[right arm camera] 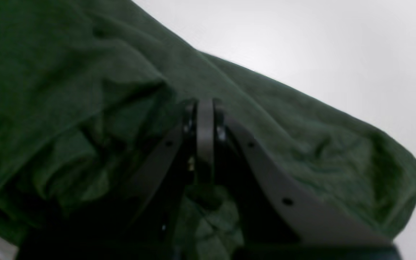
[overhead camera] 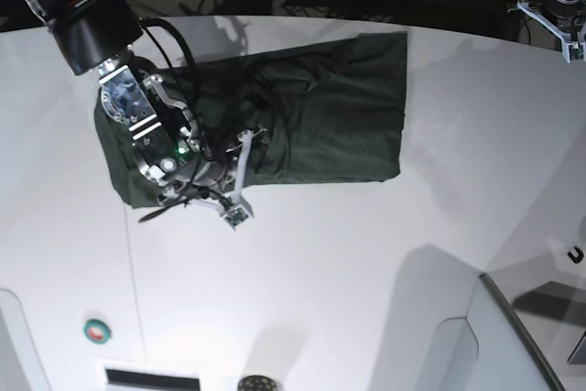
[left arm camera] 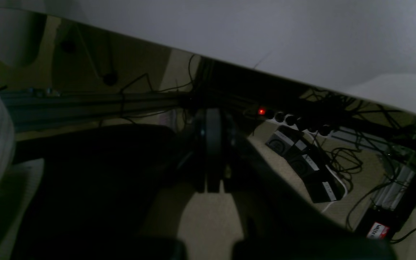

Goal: Layout the t-shirt on the table in an organized manner, then fold the t-shirt properly
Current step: 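Grasp the shirt end with the right gripper and fold it over the stack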

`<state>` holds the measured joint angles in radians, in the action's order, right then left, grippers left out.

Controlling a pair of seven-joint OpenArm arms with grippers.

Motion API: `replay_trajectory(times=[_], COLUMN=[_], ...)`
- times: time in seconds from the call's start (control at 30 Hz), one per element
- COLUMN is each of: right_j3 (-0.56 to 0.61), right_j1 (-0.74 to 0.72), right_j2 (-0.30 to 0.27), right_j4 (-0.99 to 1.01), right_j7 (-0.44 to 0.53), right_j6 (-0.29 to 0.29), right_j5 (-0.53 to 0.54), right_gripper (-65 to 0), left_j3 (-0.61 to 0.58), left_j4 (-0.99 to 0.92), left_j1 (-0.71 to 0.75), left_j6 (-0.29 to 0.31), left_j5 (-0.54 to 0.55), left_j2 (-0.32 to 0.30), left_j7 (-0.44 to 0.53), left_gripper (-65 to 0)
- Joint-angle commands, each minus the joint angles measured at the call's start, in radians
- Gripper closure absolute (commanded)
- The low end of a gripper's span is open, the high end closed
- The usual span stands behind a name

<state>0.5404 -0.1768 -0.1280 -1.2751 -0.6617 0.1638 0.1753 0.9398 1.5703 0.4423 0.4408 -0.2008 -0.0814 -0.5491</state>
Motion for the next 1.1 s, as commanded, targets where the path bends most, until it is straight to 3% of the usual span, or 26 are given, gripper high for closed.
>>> replay_trajectory(times=[0.0,0.1,0.23,0.3,0.5,1.07], right_j3=[-0.006,-0.033,-0.104,-0.13,-0.139,-0.139], right_j1=[0.0,0.058,0.066,0.043,-0.02,-0.002], right_j2=[0.003,0.012,0.086,0.1,0.107,0.155], right_j4=[-0.07,-0.2,-0.176,-0.113,0.041,0.081], right_j7=[0.02,0.015,0.013,0.02,0.064,0.067], right_j6=[-0.005,-0.007,-0.002,-0.002,-0.002,0.0], right_j5=[0.008,0.01,0.01,0.01,0.01,0.011], right_gripper=[-0.2,-2.1,-27.0,-32.4,-26.6,-24.9], left_j3=[0.003,0.005,0.008,0.009,0.011,0.009], left_j4=[0.014,0.014,0.014,0.014,0.014,0.012], left_j1=[0.005,0.005,0.005,0.005,0.01,0.013], left_j6=[-0.013,-0.013,-0.013,-0.013,-0.013,-0.013], left_j5=[0.002,0.002,0.002,0.002,0.002,0.002], left_j2=[-0.022,-0.022,-0.022,-0.022,-0.022,-0.019], left_j7=[0.013,0.013,0.013,0.013,0.013,0.013], left_gripper=[0.0,0.0,0.0,0.0,0.0,0.0])
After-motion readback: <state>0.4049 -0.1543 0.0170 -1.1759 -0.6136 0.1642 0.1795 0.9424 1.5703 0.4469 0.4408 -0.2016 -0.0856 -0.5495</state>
